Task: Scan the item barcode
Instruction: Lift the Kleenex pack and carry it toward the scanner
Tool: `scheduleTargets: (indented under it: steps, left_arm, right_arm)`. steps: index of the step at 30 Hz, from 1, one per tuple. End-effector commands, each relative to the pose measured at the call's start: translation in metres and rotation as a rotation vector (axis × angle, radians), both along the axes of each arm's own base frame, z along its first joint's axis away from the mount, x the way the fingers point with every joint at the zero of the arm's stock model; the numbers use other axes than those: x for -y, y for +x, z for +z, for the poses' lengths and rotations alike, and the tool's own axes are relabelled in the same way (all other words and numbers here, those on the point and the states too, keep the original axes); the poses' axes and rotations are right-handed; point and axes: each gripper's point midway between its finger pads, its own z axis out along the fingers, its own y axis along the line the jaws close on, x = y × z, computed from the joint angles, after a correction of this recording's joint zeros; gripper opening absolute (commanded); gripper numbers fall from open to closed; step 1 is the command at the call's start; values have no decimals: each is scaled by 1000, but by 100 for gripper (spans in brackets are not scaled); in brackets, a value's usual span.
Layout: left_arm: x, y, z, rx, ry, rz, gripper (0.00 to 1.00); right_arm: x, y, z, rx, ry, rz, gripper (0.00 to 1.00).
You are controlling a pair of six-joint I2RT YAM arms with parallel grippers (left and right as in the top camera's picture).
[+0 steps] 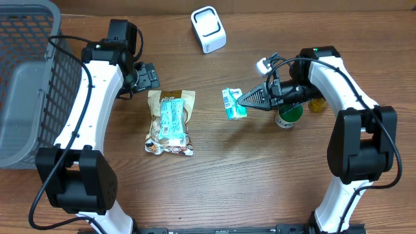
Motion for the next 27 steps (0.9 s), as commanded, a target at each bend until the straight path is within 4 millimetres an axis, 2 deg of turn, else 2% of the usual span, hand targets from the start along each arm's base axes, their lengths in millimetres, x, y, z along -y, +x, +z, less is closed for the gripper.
scheduleTargets:
  steps: [1, 9, 16, 21, 27]
  left_arm:
    - [3, 3, 10, 30, 10, -21, 100]
    - [2, 3, 10, 30, 10, -21, 100]
    - [2, 3, 10, 30, 10, -21, 100]
    - [2, 3, 10, 30, 10, -21, 100]
    - [2, 3, 10, 30, 10, -21, 100]
  right_arm:
    - [0, -1, 17, 76, 44, -17, 4]
    - [0, -1, 17, 37, 34, -18, 4]
    - [2, -11, 0, 33, -63, 41, 4]
    - [-4, -21, -8, 39, -110, 98, 4]
    - [-11, -26, -8, 41, -112, 123, 4]
